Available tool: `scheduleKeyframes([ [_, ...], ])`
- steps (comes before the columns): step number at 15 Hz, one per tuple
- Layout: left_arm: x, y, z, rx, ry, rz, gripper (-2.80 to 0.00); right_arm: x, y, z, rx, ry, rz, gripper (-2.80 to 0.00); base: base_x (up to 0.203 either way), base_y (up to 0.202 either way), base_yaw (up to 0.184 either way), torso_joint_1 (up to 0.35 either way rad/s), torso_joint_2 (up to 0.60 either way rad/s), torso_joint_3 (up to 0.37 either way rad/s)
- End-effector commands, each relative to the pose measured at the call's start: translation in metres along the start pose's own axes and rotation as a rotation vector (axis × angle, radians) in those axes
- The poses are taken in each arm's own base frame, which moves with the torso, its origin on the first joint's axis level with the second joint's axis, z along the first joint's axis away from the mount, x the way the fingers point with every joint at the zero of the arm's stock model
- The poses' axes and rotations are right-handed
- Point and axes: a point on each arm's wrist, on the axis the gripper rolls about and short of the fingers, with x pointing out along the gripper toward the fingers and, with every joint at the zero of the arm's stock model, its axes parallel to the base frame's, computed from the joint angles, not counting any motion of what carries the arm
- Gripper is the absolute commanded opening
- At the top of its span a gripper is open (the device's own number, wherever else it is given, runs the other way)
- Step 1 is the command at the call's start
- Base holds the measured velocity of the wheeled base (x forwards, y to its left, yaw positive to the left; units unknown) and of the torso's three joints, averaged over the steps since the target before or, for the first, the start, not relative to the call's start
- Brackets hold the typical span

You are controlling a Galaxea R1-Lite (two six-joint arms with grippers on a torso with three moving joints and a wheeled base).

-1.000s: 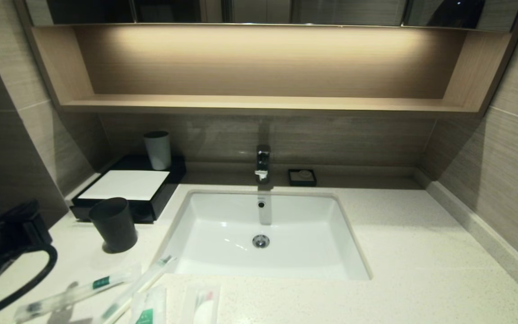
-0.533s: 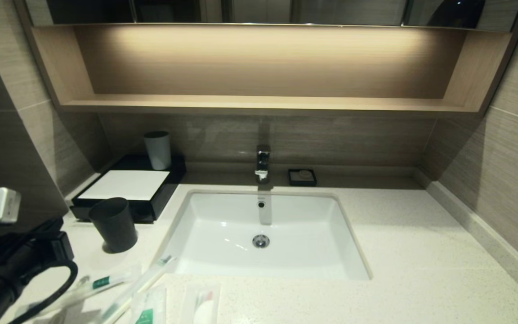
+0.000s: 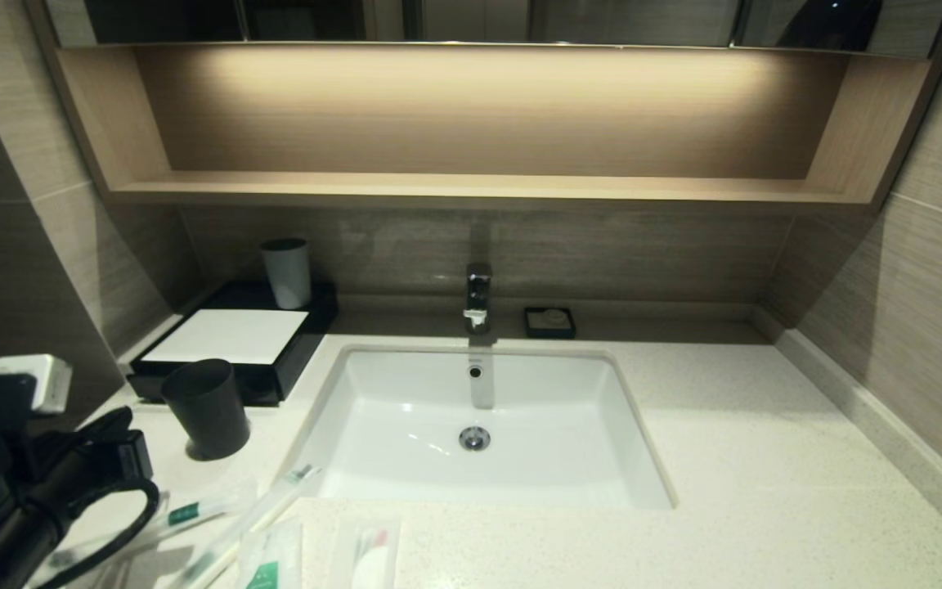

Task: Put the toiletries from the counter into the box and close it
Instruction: Pick up the cup

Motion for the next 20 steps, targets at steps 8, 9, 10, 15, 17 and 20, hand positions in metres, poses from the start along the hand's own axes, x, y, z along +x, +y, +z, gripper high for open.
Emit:
scheduleKeyframes([
  [8, 0.010, -0.003, -0.010, 0.011, 0.049, -0.003, 0.00, 0.000, 0.000, 0.000, 0.001, 0.001, 0.000, -2.80, 0.000, 0.000, 0.000, 0.000, 0.00, 0.000],
  [9, 0.011, -0.003, -0.011, 0.012, 0.052, -0.003, 0.00, 0.000, 0.000, 0.000, 0.001, 0.001, 0.001, -2.80, 0.000, 0.000, 0.000, 0.000, 0.00, 0.000],
  [10, 0.013, -0.004, -0.013, 0.012, 0.053, -0.002, 0.00, 0.000, 0.000, 0.000, 0.001, 0.001, 0.000, -2.80, 0.000, 0.000, 0.000, 0.000, 0.00, 0.000],
  [15, 0.031, -0.008, -0.019, 0.012, 0.042, -0.001, 0.00, 0.000, 0.000, 0.000, 0.001, 0.001, 0.001, -2.80, 0.000, 0.000, 0.000, 0.000, 0.00, 0.000],
  [17, 0.037, -0.010, -0.021, 0.018, 0.016, -0.002, 0.00, 0.000, 0.000, 0.000, 0.001, 0.001, 0.001, -2.80, 0.000, 0.000, 0.000, 0.000, 0.00, 0.000],
  [20, 0.044, -0.012, -0.023, 0.053, 0.015, -0.008, 0.00, 0.000, 0.000, 0.000, 0.001, 0.001, 0.001, -2.80, 0.000, 0.000, 0.000, 0.000, 0.00, 0.000],
])
